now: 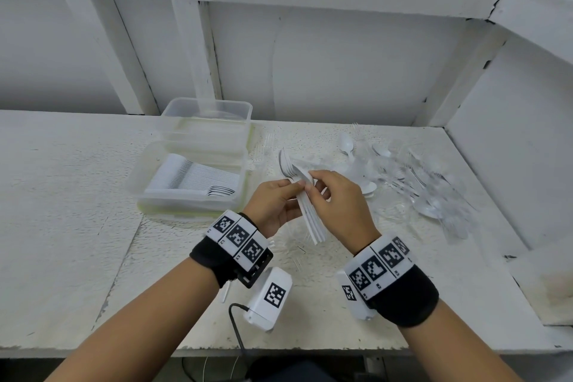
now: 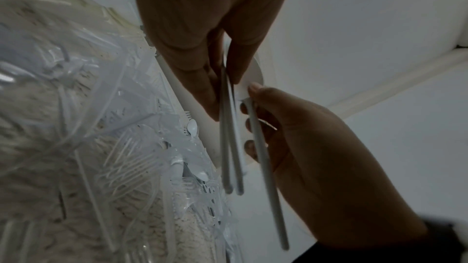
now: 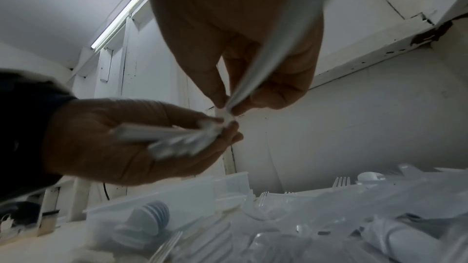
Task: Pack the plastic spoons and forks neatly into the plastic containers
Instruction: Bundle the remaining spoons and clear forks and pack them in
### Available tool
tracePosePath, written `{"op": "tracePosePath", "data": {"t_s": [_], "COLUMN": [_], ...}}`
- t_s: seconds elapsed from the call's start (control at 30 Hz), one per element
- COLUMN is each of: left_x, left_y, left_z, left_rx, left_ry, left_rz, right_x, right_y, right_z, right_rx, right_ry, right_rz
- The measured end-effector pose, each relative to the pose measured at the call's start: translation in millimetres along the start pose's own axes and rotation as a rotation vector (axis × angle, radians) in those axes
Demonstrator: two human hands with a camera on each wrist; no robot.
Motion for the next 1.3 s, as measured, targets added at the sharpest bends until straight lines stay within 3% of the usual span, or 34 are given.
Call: {"op": "tracePosePath", "data": {"t_s": [0.13, 0.33, 0.63, 0.77, 0.87, 1.03, 1.17, 1.3], "left_x": [-0.4, 2.9, 17.2, 17.7, 18.2, 19.3, 18.0, 21.0], "left_y": [4.7, 0.3, -20.7, -16.1, -13.6, -6.0, 3.3, 7.7], "left_z": [2.1, -2.7, -0.4, 0.1, -0.1, -3.2, -12.6, -21.0], "left_rx": [-0.006, -0.069, -0.142, -0.171, -0.238, -0.587, -1.012, -1.202], "left_ry": [0.007, 0.037, 0.136, 0.150, 0.142, 0.063, -0.033, -0.056], "left_rz": [-0.018, 0.084, 0.288, 0.250, 0.242, 0.201, 0.212, 0.223], "right_x": [-8.6, -22.4, -24.9, -21.1, -23.9, -30.5, -28.0, -18.0], "right_y": [13.4, 17.4, -6.5, -17.0, -14.0, -4.6, -2.2, -13.3], "right_z": [-9.3, -19.4, -22.7, -26.7, -20.7, -7.9, 14.0, 25.8], "right_rx": [-0.117, -0.589, -0.618, -0.585, -0.507, -0.285, 0.030, 0.215], "right_ry": [-0.109, -0.340, -0.355, -0.376, -0.314, -0.149, 0.121, 0.304], "right_rz": [-0.038, -0.011, -0.009, 0.055, 0.121, 0.193, 0.338, 0.452]}}
Point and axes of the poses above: each hand's wrist, its own x-axis away from the middle knuckle, its own y-axis out of the back of the hand, z = x × y, the point moved 8 cm from there along -x, towards the middle knuckle
